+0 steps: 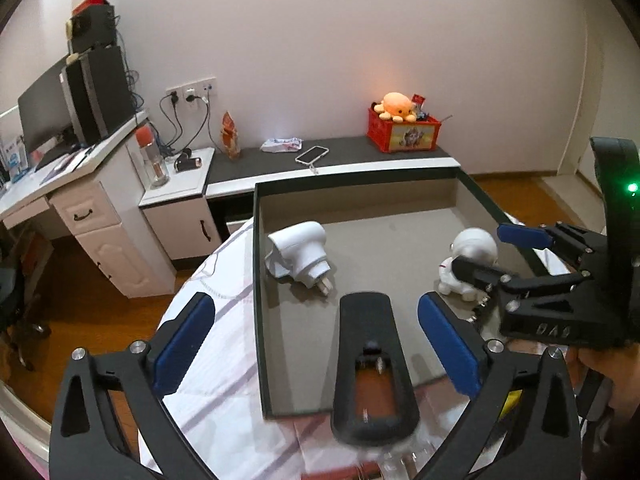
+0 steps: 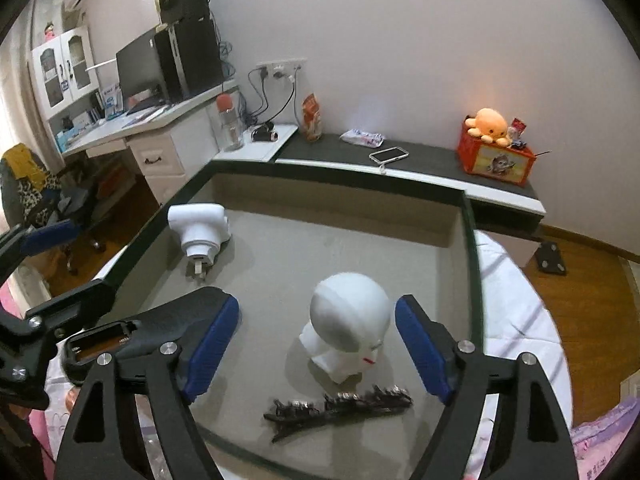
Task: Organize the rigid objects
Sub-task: 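Lower the plug and astronaut into the pink box and open both tools, then lift both open tools out of the pink box back over the bed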
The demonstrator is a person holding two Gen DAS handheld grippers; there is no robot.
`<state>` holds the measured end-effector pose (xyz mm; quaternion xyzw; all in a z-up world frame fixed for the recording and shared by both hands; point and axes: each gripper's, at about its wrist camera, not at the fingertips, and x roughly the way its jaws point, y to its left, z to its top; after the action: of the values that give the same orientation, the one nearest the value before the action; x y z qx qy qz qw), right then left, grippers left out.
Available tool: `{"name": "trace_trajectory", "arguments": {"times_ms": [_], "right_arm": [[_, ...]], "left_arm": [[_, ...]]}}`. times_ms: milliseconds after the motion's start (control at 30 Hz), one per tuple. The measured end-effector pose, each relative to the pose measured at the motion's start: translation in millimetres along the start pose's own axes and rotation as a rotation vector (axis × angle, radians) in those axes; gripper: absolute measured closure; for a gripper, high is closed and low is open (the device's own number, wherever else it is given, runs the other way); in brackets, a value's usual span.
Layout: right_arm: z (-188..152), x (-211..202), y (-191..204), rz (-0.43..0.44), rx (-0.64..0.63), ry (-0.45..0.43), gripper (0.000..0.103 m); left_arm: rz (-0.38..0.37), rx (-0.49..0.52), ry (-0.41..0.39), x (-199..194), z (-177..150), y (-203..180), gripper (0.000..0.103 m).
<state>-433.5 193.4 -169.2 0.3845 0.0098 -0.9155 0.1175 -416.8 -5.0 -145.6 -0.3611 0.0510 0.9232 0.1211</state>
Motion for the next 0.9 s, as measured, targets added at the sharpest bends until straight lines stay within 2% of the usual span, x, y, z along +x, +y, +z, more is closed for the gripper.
{"name": "trace_trajectory", "arguments": {"times_ms": [233,333,467,667,767,900], "right_arm": [[-12.3,-50.2,-1.1,-0.007,0.026,-0.064,0.02],[-24.6,-76.0,0.0,-0.018,0.026,-0.095,0.013],[-50.9,-109.3,-4.4,-0.021,0.043,-0.128,0.013],[-91.6,-155.8,-0.3,-0.056,0.056,-0.175,0.013],[-113.3,-173.0,2.5,-0.08,0.068,-0.181,0.013],[-140.6,-186.0,3.7,-0.095,0.079,-0.174,0.013]], "left_arm": [[0.013,-0.009,-0.065,-50.8,-19.3,-2.6,0.0],[0.032,0.007,-0.092,-75.4,-31.0,-4.5,0.0],[0.074,0.027,-0.12,-106.1,-49.5,-7.0,0.0],[0.074,0.013,-0.155,-146.1,-83.1,-15.0,0.0],[0.09,0.007,-0.157,-159.6,-104.6,-21.4,0.0],[0.063,0.042,-0.125,-165.5,-130.3,-31.8,0.0]]}}
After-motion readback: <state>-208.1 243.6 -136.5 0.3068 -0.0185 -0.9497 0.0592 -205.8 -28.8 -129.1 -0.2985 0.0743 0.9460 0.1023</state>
